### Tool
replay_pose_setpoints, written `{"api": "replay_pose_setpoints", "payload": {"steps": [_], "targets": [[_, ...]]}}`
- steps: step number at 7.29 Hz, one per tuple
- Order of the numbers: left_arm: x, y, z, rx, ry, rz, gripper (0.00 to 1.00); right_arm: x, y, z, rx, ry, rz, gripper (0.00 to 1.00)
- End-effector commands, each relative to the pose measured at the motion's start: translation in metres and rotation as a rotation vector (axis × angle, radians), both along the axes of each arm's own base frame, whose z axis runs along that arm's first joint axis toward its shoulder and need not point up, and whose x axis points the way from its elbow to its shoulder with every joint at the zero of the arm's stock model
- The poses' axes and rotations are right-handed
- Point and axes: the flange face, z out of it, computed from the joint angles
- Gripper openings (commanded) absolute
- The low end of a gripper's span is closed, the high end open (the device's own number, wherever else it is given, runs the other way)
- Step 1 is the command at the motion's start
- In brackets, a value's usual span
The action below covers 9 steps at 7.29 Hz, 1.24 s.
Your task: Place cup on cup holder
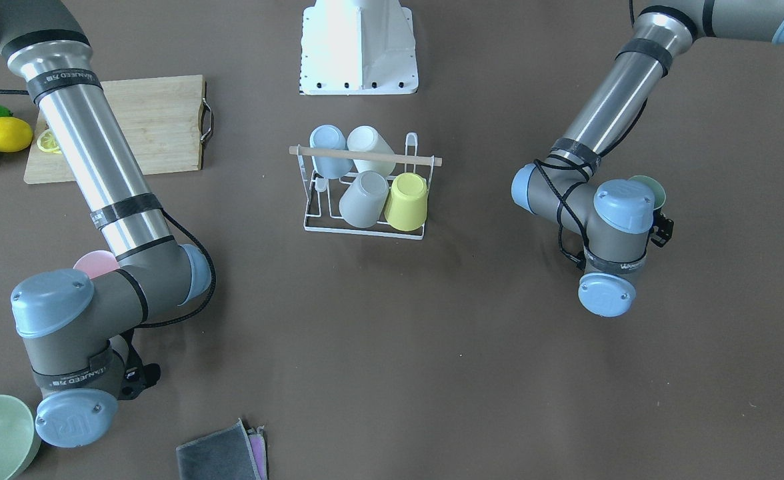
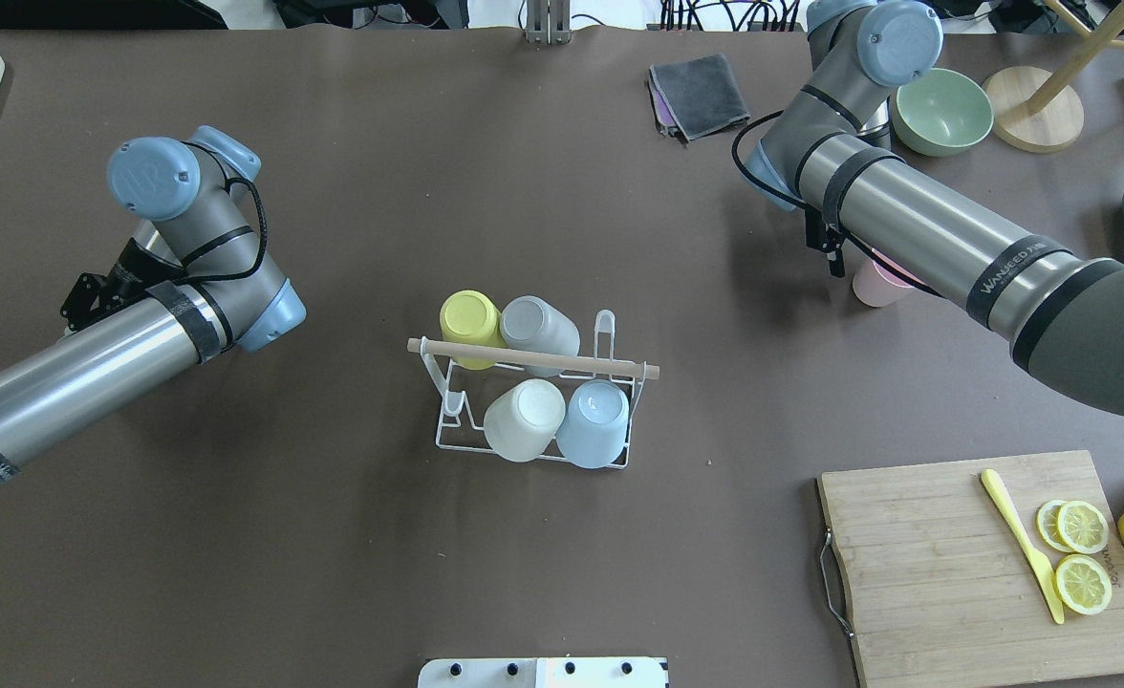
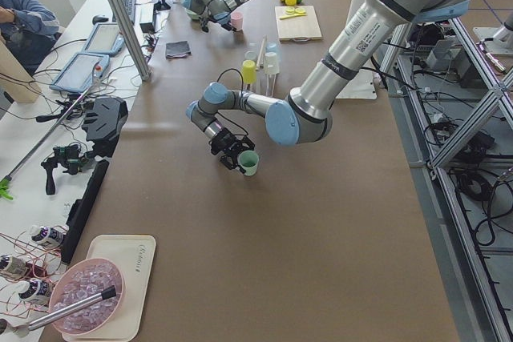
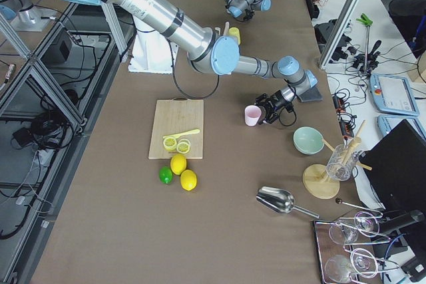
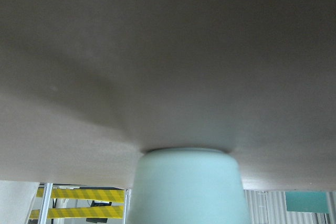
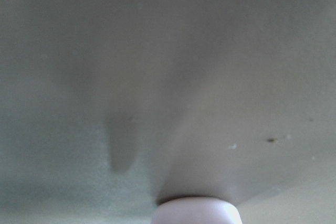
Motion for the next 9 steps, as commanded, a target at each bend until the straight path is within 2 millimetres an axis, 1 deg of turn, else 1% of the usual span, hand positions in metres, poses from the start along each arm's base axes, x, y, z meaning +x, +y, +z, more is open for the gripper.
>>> {"api": "replay_pose_setpoints", "payload": {"steps": [1,2,3,4,5,6,7,8,9], "targets": [[0.000,0.000,0.000,0.003,-0.001,0.006,0.46,0.002,0.005,0.009,0.001,0.027,-0.055,1.00],[0.000,0.000,-0.003,0.008,0.003,0.005,0.33,0.002,0.004,0.003,-0.009,0.030,-0.066,1.00],[-0.006,-0.003,-0.007,0.023,0.018,-0.008,0.30,0.001,0.003,-0.001,-0.012,0.032,-0.068,1.00],[-0.023,-0.008,-0.013,0.066,0.044,-0.052,0.30,0.000,0.003,-0.003,-0.006,0.033,-0.074,1.00],[-0.066,-0.036,-0.023,0.138,0.057,-0.181,0.31,-0.001,0.003,-0.003,-0.007,0.034,-0.075,1.00],[-0.088,-0.055,-0.041,0.213,0.120,-0.275,0.31,-0.005,0.007,0.001,-0.010,0.036,-0.082,1.00],[-0.097,-0.055,-0.055,0.222,0.211,-0.355,0.31,-0.005,0.008,0.001,-0.008,0.039,-0.086,1.00],[-0.110,-0.067,-0.097,0.279,0.330,-0.460,0.31,-0.008,0.010,0.003,-0.004,0.047,-0.098,1.00],[-0.129,-0.062,-0.111,0.330,0.398,-0.537,0.31,-0.010,0.012,0.005,-0.006,0.050,-0.103,1.00]]}}
